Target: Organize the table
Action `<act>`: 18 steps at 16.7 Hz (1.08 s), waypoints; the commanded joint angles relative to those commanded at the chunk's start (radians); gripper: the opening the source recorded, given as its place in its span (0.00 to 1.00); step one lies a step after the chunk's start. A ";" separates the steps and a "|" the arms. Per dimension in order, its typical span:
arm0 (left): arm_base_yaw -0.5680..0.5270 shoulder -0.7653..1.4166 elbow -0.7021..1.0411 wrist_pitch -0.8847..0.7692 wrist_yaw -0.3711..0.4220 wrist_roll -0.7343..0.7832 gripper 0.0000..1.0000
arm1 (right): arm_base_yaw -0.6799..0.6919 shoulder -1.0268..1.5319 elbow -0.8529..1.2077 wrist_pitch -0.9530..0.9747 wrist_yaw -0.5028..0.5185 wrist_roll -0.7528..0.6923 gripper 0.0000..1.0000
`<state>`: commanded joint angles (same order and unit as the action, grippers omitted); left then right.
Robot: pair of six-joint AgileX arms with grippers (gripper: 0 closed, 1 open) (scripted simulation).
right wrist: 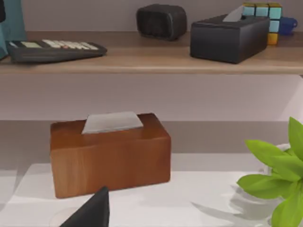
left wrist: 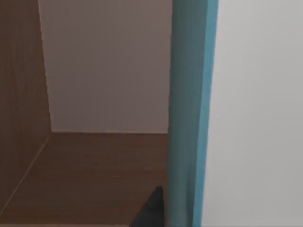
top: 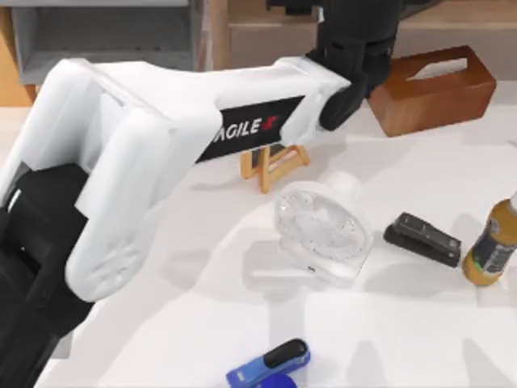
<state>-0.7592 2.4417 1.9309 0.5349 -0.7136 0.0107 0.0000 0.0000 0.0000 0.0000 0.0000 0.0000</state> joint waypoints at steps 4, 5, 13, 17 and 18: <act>0.000 0.000 0.000 0.000 0.000 0.000 0.17 | 0.000 0.000 0.000 0.000 0.000 0.000 1.00; 0.000 0.000 0.000 0.000 0.000 0.000 0.10 | 0.000 0.000 0.000 0.000 0.000 0.000 1.00; 0.000 0.000 0.000 0.000 0.000 0.000 0.00 | 0.000 0.000 0.000 0.000 0.000 0.000 1.00; -0.011 -0.018 -0.017 0.006 -0.005 0.002 0.00 | 0.000 0.000 0.000 0.000 0.000 0.000 1.00; -0.017 -0.035 -0.041 0.011 -0.011 0.002 0.00 | 0.000 0.000 0.000 0.000 0.000 0.000 1.00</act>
<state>-0.7759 2.4064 1.8902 0.5462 -0.7251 0.0129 0.0000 0.0000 0.0000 0.0000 0.0000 0.0000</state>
